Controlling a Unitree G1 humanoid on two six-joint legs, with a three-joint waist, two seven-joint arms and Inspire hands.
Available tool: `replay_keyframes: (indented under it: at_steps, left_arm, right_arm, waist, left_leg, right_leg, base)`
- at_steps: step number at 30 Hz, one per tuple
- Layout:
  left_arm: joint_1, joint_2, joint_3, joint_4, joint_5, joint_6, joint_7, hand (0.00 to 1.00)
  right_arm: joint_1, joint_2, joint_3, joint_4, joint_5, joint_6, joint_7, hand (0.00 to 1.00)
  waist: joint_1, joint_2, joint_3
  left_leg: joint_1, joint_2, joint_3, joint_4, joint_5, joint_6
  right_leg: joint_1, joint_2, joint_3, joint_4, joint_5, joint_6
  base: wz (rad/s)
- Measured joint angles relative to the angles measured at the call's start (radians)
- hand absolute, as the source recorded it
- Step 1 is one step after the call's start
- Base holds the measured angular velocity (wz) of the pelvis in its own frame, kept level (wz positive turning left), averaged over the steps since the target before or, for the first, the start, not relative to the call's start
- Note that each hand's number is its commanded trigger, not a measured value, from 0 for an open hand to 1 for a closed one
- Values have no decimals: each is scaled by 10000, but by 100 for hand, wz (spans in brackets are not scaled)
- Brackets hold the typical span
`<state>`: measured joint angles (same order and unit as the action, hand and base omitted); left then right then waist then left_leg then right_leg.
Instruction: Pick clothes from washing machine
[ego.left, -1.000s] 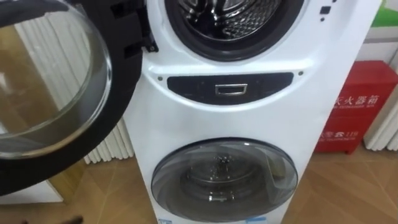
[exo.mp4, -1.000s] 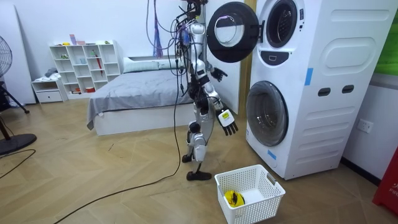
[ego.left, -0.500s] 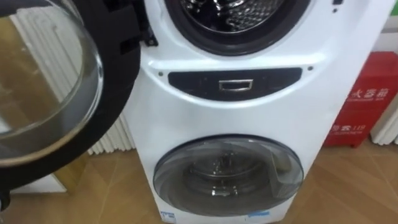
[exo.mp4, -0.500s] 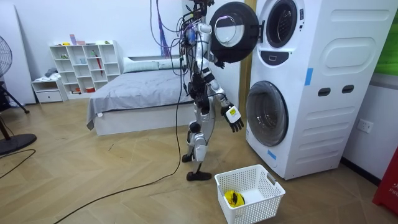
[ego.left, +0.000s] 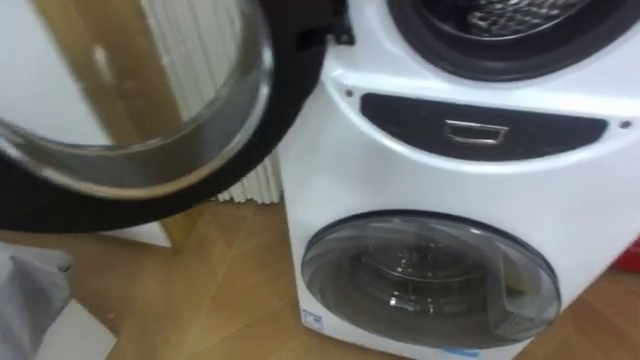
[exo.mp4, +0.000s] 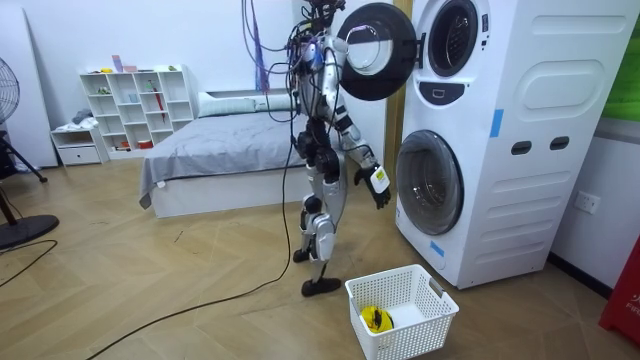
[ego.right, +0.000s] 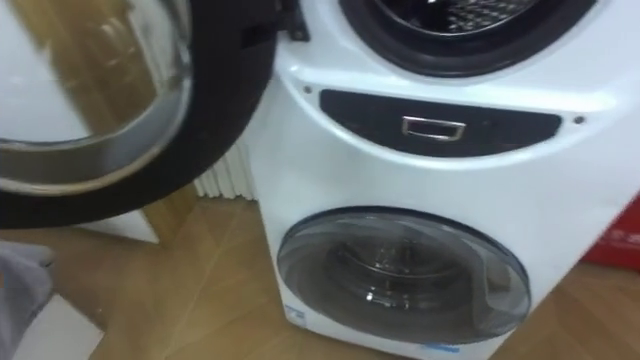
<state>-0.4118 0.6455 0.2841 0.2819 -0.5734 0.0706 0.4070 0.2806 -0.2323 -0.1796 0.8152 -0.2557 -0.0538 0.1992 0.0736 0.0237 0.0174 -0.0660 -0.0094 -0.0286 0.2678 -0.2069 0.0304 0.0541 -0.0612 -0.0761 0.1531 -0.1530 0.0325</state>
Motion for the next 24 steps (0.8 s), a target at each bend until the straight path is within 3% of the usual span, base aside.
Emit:
replay_keyframes:
  at_steps: [3,9,11,12,13,16,17,19,20,22,24]
  left_arm:
    - [-1,-17,3,-1474,402,-174,223,0]
    - [-176,-128,-59,-3449,1944,-250,282,0]
    - [-176,-571,-70,-4548,2691,-253,277,0]
    - [-175,-992,-124,-5379,3094,-273,260,0]
    - [-173,-1226,-171,-5791,3163,-307,234,0]
    - [375,-2263,-1290,-7510,3529,-669,-261,0]
    - [516,-2407,-1539,-7651,3638,-820,-304,0]
    - [873,-3172,-2505,-7938,3715,-1208,-671,0]
    - [878,-3364,-2767,-7931,3714,-1212,-835,0]
    - [938,-4050,-3805,-7908,3696,-1257,-1429,0]
    - [1023,-4118,-4642,-7764,3687,-1419,-2077,0]
  right_arm:
    - [-24,5,54,0,31,171,119,0]
    - [-335,-13,793,-16,59,238,82,0]
    - [-328,6,870,34,112,260,104,0]
    - [-292,-2,912,72,129,340,106,0]
    - [-258,-25,978,72,167,347,102,0]
    - [-359,-88,1567,159,905,320,113,0]
    - [-396,-60,1641,154,906,289,152,0]
    - [-665,30,1774,87,862,190,211,0]
    - [-723,35,1838,89,853,194,212,0]
    - [-933,137,2233,235,923,155,218,0]
    - [-1000,230,2465,380,1256,58,222,0]
  waist:
    - [147,43,23]
    - [99,82,40]
    - [82,81,38]
    - [54,71,32]
    - [22,59,25]
    - [-2,5,-7]
    - [-77,-6,-14]
    - [-512,-68,-73]
    - [-587,-46,-72]
    - [-814,-66,-92]
    - [-1063,-154,-141]
  left_leg:
    - [36,-104,35,-89,134,193]
    - [76,-267,308,-262,334,525]
    - [73,-280,366,-313,369,580]
    - [101,-345,377,-345,414,657]
    - [116,-398,377,-364,456,727]
    - [258,-573,575,-566,659,953]
    - [252,-577,679,-621,694,967]
    - [195,-543,1351,-668,698,1021]
    - [190,-548,1470,-671,697,1024]
    - [205,-576,1703,-669,746,1048]
    - [255,-565,1787,-671,748,1053]
  right_leg:
    - [18,-91,199,-5,229,213]
    - [-33,-304,57,-29,691,315]
    - [-56,-329,-120,-31,872,326]
    - [-47,-396,-197,-29,939,365]
    - [-31,-447,-225,-28,951,383]
    - [-9,-611,-450,-1,1095,499]
    - [-16,-592,-550,-2,1100,508]
    - [-71,-625,-907,18,1076,512]
    - [-91,-641,-917,3,1076,512]
    - [-183,-614,-930,-26,1088,512]
    - [-195,-604,-1030,-22,1088,512]
  base:
    - [9]
    - [-10]
    - [-2]
    - [0]
    - [0]
    - [-6]
    - [-7]
    - [-8]
    - [-28]
    - [-42]
    - [-22]
